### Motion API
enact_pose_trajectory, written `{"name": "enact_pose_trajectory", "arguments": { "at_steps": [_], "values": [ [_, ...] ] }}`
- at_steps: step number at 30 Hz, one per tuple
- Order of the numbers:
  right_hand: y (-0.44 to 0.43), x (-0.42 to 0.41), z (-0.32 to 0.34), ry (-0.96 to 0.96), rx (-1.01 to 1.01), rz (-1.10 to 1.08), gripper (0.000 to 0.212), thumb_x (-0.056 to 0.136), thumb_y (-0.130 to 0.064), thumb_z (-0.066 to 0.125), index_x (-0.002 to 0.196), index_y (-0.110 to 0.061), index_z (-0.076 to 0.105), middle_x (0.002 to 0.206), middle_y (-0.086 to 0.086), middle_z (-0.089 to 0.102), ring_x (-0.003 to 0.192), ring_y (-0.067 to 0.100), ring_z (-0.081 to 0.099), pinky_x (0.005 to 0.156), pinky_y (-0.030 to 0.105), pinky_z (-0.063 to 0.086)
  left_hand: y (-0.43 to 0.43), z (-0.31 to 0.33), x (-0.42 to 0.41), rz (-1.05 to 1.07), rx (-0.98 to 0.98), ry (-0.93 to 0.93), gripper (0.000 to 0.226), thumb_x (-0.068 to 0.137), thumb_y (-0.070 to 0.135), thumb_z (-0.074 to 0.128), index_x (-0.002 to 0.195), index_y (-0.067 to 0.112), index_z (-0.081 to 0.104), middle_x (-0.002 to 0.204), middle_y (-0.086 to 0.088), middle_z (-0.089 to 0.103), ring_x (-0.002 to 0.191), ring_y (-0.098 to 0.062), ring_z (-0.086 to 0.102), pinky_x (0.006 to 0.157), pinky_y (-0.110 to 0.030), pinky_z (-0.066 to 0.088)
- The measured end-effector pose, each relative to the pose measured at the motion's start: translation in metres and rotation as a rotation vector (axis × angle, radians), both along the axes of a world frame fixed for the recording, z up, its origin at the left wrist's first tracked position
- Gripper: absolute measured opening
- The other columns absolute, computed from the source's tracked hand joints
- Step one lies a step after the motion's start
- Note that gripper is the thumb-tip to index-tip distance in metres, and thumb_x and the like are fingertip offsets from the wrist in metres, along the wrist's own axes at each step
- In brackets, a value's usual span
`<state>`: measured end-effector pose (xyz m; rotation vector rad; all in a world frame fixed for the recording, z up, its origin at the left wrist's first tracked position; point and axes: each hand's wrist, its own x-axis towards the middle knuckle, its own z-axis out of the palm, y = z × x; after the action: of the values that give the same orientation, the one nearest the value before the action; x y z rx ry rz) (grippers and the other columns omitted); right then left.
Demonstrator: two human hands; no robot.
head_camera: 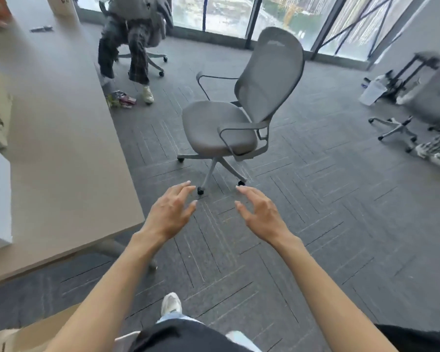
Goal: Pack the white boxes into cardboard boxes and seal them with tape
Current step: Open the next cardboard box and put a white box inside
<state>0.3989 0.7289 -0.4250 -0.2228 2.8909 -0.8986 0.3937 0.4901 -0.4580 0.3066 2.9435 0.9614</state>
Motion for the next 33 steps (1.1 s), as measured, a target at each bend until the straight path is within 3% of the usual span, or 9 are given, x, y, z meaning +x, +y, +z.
{"name": "enact_pose_trajectory", "arguments": {
  "at_steps": [6,10,14,18,24,29,33],
  "values": [
    [0.012,-0.137,-0.009,-0.005,-0.034,0.025,0.047,0.098,-0.031,0.056,0.143,-0.019,0.048,0.146,-0.002,0.048,0.136,0.014,0.043,0.114,0.031,0.034,0.007,0.009,-0.113,0.04,-0.082,-0.034,0.044,0.1,0.033,0.047,0.142,0.021,0.046,0.153,0.001,0.036,0.14,-0.015,0.033,0.112,-0.036,0.032],
    [-0.001,-0.239,-0.027,-0.009,0.003,0.225,0.049,0.098,-0.031,0.056,0.145,-0.019,0.047,0.149,-0.001,0.044,0.138,0.015,0.039,0.114,0.029,0.03,-0.001,-0.002,-0.185,0.163,-0.136,-0.083,0.045,0.1,0.033,0.046,0.144,0.02,0.043,0.155,0.002,0.033,0.142,-0.015,0.03,0.114,-0.036,0.029],
    [-0.032,-0.341,-0.027,0.005,-0.002,0.465,0.051,0.098,-0.03,0.057,0.145,-0.017,0.046,0.15,-0.001,0.043,0.14,0.016,0.037,0.114,0.025,0.026,-0.016,-0.006,-0.232,0.437,-0.121,-0.115,0.044,0.098,0.038,0.046,0.137,0.019,0.051,0.157,0.0,0.029,0.142,-0.017,0.03,0.114,-0.044,0.032],
    [-0.086,-0.412,-0.013,0.006,-0.019,0.689,0.054,0.1,-0.038,0.051,0.15,-0.021,0.038,0.153,-0.005,0.038,0.142,0.013,0.033,0.115,0.028,0.026,-0.045,0.01,-0.259,0.726,-0.146,-0.138,0.042,0.099,0.039,0.046,0.139,0.026,0.048,0.16,0.009,0.018,0.142,-0.015,0.027,0.109,-0.04,0.036],
    [-0.22,-0.492,0.0,0.027,0.04,1.073,0.055,0.101,-0.04,0.048,0.151,-0.022,0.035,0.157,-0.003,0.031,0.145,0.015,0.028,0.116,0.032,0.027,-0.104,0.029,-0.29,1.036,-0.175,-0.199,0.05,0.1,0.044,0.039,0.146,0.024,0.039,0.161,0.004,0.016,0.142,-0.02,0.024,0.108,-0.042,0.035],
    [-0.336,-0.544,0.01,0.09,0.097,1.206,0.052,0.101,-0.04,0.05,0.149,-0.024,0.039,0.158,-0.003,0.03,0.144,0.017,0.028,0.112,0.033,0.031,-0.179,0.017,-0.327,1.194,-0.09,-0.144,0.051,0.1,0.043,0.038,0.147,0.021,0.038,0.161,0.001,0.017,0.144,-0.02,0.022,0.113,-0.043,0.031],
    [-0.411,-0.587,0.019,0.097,0.091,1.302,0.052,0.101,-0.044,0.047,0.149,-0.026,0.039,0.159,-0.004,0.028,0.137,0.02,0.041,0.11,0.034,0.035,-0.24,0.018,-0.364,1.261,-0.085,-0.068,0.051,0.1,0.042,0.041,0.144,0.018,0.042,0.16,-0.002,0.02,0.145,-0.021,0.021,0.115,-0.042,0.029]
  ]
}}
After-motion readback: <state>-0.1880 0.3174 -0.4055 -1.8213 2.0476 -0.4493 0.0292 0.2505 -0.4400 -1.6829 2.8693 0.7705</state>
